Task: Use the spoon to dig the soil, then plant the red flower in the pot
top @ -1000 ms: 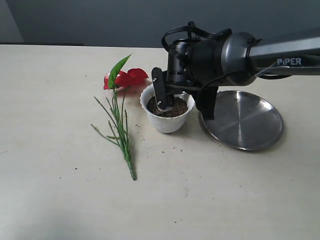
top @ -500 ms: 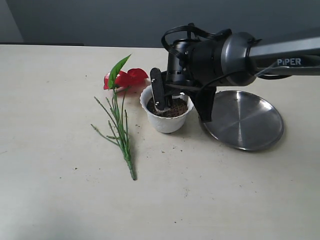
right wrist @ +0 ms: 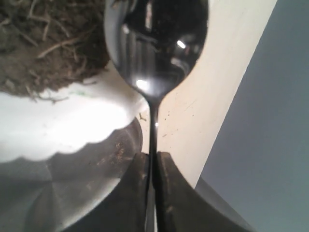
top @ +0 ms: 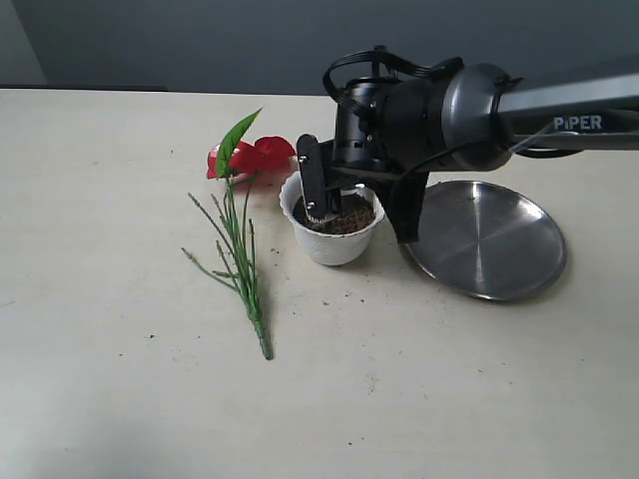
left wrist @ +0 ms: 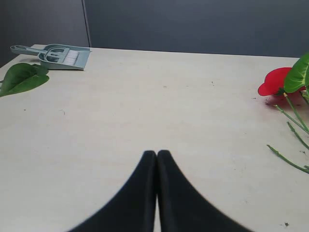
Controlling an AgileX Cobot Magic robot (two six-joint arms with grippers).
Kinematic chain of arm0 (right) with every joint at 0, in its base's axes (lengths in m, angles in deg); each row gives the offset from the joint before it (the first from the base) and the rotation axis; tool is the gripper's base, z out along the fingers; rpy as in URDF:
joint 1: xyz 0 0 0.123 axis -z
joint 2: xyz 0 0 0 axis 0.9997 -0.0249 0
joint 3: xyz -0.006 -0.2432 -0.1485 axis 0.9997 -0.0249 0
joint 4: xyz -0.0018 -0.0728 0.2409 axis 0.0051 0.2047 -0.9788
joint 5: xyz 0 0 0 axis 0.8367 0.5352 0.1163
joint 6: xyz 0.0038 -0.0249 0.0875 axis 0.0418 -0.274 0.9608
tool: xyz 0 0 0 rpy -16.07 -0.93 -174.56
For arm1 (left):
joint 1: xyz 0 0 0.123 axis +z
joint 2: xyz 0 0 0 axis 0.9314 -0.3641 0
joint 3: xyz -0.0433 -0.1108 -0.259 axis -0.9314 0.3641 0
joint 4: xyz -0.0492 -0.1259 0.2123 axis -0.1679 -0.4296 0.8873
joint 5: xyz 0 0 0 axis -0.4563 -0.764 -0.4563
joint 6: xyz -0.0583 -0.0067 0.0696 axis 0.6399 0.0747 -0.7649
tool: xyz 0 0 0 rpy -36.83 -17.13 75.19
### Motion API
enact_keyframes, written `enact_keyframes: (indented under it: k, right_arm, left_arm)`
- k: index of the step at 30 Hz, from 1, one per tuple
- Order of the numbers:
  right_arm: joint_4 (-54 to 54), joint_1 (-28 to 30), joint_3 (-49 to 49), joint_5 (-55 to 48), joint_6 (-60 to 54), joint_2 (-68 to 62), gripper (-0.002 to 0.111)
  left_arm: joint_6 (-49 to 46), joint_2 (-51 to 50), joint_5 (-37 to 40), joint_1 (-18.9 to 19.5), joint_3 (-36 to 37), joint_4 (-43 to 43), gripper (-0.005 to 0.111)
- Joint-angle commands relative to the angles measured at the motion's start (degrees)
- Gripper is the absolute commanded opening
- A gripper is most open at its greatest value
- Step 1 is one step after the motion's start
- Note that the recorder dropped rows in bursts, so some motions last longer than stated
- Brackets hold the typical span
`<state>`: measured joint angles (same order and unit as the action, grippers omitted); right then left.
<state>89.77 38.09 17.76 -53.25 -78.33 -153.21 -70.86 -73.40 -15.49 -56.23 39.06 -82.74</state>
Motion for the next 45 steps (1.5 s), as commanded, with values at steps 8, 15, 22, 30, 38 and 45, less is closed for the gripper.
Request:
enact_keyframes:
  k: [8, 15, 22, 30, 38, 45]
  right_arm:
    - [-0.4, 0.1, -0.2, 7.0, 15.4, 0.6, -0.001]
    - [0.1, 0.1, -0.2, 6.2, 23.8, 0.6, -0.001]
    - [-2.6, 0.1, -0.2, 4.9, 25.5, 0.6, -0.001]
    - [-6.1, 0.1, -0.2, 2.8, 25.5, 0.6, -0.001]
    - [-6.2, 0.1, -0.2, 2.0, 25.6, 0.6, -0.001]
    - [-6.2, 0.1, -0.2, 1.7, 32.9, 0.6, -0.001]
  left_arm:
    - [0.0, 0.3, -0.4, 0.0, 0.3, -0.1, 0.000]
    - [0.0, 0.3, -0.4, 0.0, 0.3, -0.1, 0.000]
    - [0.0, 0.3, -0.4, 0.0, 0.3, -0.1, 0.000]
    - [0.0, 0.3, -0.4, 0.0, 0.3, -0.1, 0.000]
    - [0.0, 0.3, -0.4, 0.0, 0.3, -0.1, 0.000]
    - [0.0, 0.3, -0.4, 0.0, 0.3, -0.1, 0.000]
